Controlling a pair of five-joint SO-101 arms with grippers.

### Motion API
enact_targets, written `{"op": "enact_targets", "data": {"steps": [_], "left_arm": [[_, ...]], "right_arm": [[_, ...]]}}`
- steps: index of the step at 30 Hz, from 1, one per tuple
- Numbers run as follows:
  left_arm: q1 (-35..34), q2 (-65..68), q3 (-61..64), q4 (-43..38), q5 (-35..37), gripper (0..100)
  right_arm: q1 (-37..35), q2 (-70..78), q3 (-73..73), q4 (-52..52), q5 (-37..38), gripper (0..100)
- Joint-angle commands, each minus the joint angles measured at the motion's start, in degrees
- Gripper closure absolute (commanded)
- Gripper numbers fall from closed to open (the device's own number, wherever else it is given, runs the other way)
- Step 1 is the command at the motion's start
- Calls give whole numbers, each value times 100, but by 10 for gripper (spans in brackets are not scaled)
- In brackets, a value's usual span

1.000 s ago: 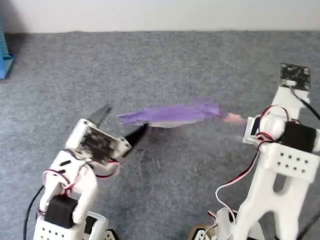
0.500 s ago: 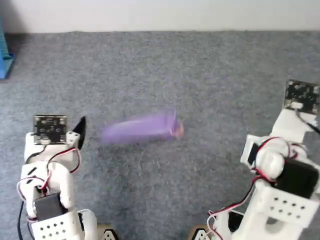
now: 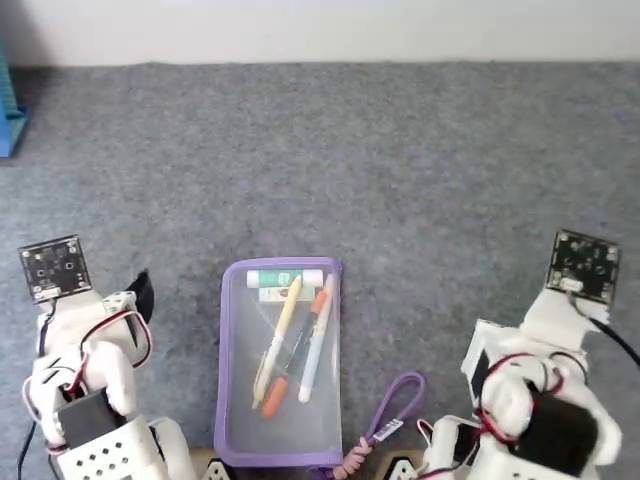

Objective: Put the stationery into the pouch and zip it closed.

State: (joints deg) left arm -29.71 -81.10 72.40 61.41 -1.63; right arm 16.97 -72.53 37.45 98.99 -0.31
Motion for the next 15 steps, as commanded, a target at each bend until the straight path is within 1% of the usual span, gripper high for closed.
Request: {"op": "enact_targets", "data": {"steps": [1,2,3,5,8,9,11,15], "left_arm": [[-9,-88,-338,88,334,882],[-9,-88,-356,88,343,938],[0,-88,-374,88,352,990],[0,-88,-365,114,352,977],[9,-88,-356,141,360,988],[9,-88,-356,185,360,988],[26,-88,-365,316,387,988],[413,-97,-382,800,932,987]], "right_arm": [[40,-321,229,-356,-79,960],[40,-356,316,-409,-88,932],[40,-365,396,-453,-97,927],[40,-382,589,-629,-105,944],[40,-426,879,-919,-114,995],[40,-426,949,-963,-123,987],[31,-426,1081,-1095,-387,991],[31,-426,1433,-1182,-853,991]]}}
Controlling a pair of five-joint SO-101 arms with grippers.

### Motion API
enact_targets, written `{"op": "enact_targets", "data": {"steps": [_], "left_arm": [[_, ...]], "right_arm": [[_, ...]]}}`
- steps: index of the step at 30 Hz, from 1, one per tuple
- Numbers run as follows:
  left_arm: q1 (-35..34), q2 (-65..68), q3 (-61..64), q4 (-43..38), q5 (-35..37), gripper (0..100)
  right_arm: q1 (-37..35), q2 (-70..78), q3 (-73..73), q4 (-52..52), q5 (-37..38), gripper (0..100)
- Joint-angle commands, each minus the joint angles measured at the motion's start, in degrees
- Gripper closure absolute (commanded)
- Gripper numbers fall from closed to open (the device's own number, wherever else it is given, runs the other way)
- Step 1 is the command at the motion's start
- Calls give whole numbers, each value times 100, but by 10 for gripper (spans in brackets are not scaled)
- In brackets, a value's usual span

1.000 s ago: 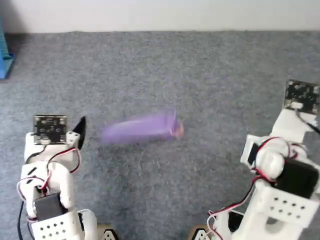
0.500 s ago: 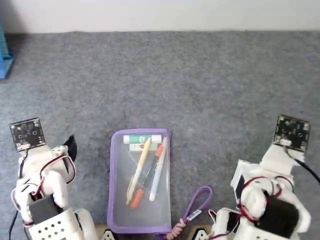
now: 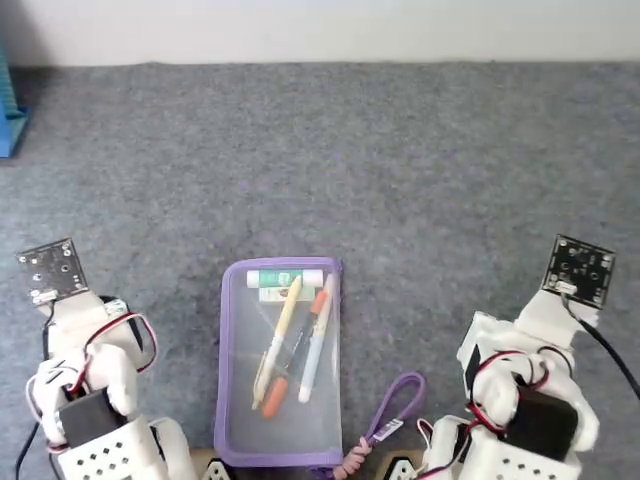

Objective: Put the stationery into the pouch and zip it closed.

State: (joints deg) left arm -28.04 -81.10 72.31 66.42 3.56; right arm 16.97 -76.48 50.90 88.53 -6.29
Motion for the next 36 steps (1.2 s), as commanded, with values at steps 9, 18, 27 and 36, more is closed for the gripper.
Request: {"op": "enact_targets", "data": {"steps": [9,18,27,36], "left_arm": [[1319,-440,-338,264,756,987],[1855,-2312,637,264,62,986],[1881,-2330,1587,264,-18,985],[1864,-2312,2404,273,26,985]], "right_arm": [[-453,-1130,1029,-409,-273,991],[-1587,-2756,1837,-910,308,991],[-1622,-2712,3235,-1226,844,987],[-1596,-2712,4369,-1402,1002,989]]}}
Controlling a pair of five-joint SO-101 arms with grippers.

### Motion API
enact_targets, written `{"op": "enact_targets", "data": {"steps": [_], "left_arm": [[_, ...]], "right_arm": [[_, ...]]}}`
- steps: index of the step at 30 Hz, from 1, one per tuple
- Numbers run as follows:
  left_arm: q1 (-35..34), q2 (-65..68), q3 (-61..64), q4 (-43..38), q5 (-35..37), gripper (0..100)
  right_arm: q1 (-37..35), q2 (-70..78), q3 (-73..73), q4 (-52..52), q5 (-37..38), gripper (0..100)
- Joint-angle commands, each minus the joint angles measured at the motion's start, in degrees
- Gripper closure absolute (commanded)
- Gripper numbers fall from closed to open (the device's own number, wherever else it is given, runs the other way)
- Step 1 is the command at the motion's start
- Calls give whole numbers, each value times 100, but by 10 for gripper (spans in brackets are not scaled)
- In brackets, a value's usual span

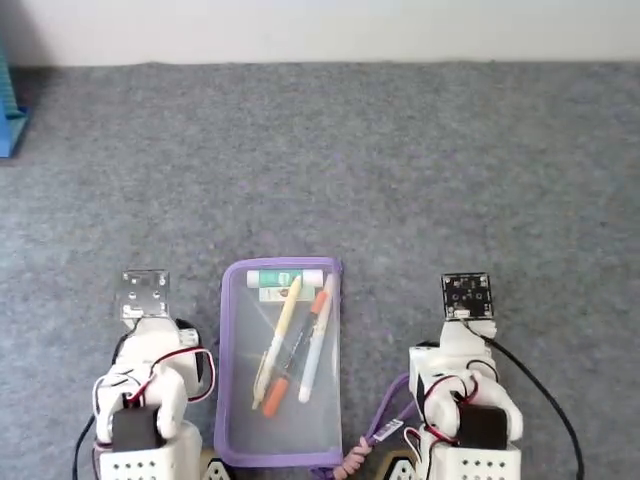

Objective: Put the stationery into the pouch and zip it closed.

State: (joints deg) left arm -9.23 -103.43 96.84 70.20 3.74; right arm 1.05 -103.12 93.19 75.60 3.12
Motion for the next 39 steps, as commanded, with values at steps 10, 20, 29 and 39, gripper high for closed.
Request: {"op": "enact_targets", "data": {"steps": [10,20,29,39], "left_arm": [[-26,-88,-40,202,-9,985],[-18,-88,-40,202,-18,985],[-18,-88,-40,202,-18,985],[-18,-88,-40,202,-18,985]], "right_arm": [[-13,-48,325,-66,62,989],[-22,-48,325,-66,62,989],[-22,-48,325,-66,62,989],[-22,-48,325,-66,62,989]]}}
